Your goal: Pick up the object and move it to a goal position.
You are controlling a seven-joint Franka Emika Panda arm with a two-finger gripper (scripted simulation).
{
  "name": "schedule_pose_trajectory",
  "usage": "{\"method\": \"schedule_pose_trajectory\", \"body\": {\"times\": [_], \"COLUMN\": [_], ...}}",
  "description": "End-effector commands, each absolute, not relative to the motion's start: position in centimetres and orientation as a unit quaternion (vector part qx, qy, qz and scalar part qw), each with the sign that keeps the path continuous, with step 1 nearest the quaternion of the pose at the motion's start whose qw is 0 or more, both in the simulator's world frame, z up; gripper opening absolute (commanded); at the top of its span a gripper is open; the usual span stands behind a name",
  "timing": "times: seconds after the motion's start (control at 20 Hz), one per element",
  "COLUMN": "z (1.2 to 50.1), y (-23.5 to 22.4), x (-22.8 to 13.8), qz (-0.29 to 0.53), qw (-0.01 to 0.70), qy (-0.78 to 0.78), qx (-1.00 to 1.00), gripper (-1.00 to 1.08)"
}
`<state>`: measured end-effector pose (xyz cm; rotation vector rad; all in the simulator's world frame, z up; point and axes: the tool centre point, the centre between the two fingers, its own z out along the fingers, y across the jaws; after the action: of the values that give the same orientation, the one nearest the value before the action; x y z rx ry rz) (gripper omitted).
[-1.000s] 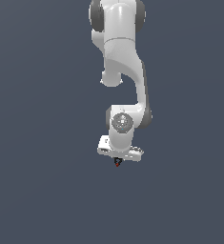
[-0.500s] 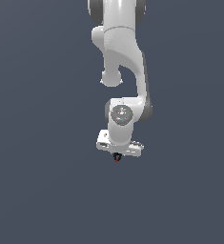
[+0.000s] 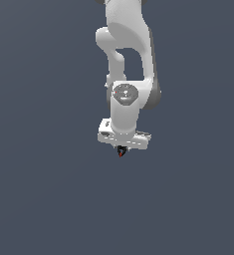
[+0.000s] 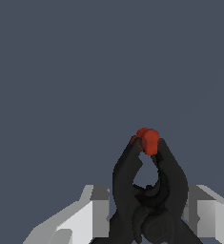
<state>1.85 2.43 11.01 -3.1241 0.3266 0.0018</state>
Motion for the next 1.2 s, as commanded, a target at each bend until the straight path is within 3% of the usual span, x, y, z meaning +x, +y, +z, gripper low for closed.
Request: {"method": "schedule_pose_trajectory", "body": {"times": [0.0, 0.7, 1.15], "z": [13.3, 26.0, 31.1], "y": [2.2, 0.9, 0.4], "x": [0.9, -4.1, -5.8], "qz": [0.000, 0.000, 0.000], "qw": [0.000, 0.000, 0.000], "qy": [0.104, 0.104, 0.104], "qx": [-0.995, -0.995, -0.995], "gripper": [-1.00, -1.00, -1.00]}}
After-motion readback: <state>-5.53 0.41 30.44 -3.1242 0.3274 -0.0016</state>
